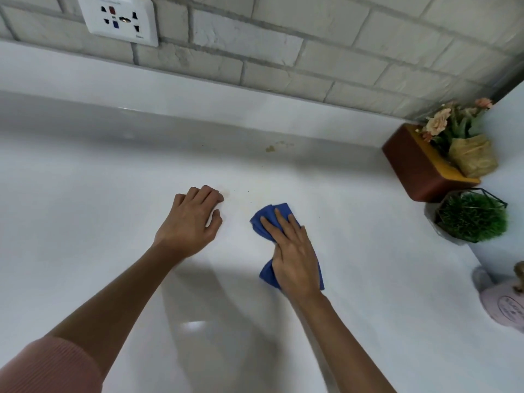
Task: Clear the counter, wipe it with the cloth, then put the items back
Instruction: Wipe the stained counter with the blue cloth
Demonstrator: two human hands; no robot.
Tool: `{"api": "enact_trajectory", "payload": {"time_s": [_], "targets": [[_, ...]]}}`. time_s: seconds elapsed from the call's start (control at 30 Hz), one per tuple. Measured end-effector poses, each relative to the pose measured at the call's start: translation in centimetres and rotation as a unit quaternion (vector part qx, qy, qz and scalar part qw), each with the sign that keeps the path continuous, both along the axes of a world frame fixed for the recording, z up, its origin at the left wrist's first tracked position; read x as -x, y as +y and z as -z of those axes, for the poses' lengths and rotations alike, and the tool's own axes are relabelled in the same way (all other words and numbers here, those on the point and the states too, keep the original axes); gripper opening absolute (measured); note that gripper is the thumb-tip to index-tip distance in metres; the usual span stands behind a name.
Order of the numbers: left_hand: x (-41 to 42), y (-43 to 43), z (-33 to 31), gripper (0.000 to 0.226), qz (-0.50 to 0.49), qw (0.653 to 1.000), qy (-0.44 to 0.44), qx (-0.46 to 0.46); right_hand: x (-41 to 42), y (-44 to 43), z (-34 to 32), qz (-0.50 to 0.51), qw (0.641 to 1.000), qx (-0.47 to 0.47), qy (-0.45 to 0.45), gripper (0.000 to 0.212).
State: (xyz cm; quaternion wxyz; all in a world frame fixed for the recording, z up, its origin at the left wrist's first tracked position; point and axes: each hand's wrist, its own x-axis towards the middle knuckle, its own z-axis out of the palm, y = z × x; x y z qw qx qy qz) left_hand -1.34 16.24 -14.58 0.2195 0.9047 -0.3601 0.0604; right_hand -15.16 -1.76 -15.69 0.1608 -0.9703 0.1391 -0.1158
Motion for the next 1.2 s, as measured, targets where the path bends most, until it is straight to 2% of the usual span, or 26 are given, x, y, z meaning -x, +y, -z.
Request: {"api": "enact_trajectory", "payload": {"time_s": [0.23,0.4,0.5,0.73,0.8,0.93,1.0,1.07,1.13,1.2], "targets": [[0.1,0.1,0.0,0.03,0.002,1.0,0.003,0.002,-10.2,-0.1,-2.2,0.0,0.997,0.052,0.056,0.064],[0.0,0.1,0.1,0.029,0.002,1.0,0.001,0.008,-3.3,0.8,-1.6,-0.062,0.998,-0.029,0.015,0.074],[0.0,0.1,0.0,0.03,0.003,1.0,0.006,0.006,0.1,1.3,-0.5,-0.069,0.997,-0.036,0.01,0.074],[0.3,0.0,-0.5,0.039,-0.026,0.997,0.035,0.059,-11.1,1.4,-2.3,-0.025,0.998,0.024,0.046,0.066],[0.4,0.0,-0.6,0.039,-0.028,0.997,0.042,0.066,-10.2,1.6,-2.2,-0.05,0.998,0.011,0.046,0.068],[0.4,0.1,-0.7,0.035,-0.03,0.997,0.044,0.059,-1.5,0.3,-1.4,-0.133,0.99,-0.017,0.039,0.077],[0.5,0.1,-0.8,0.033,-0.028,0.997,0.042,0.053,2.9,-1.9,-1.4,-0.088,0.996,-0.014,0.027,0.084],[0.5,0.2,-1.0,0.033,-0.03,0.997,0.044,0.05,5.9,-4.4,-1.6,0.017,0.999,-0.039,-0.006,0.083],[0.5,0.1,-1.0,0.034,-0.031,0.998,0.042,0.043,6.5,-6.5,-1.8,0.107,0.993,-0.042,-0.019,0.078],[0.5,0.0,-0.9,0.033,-0.03,0.998,0.041,0.038,4.2,-8.0,-2.0,0.146,0.989,0.009,0.018,0.074]]}}
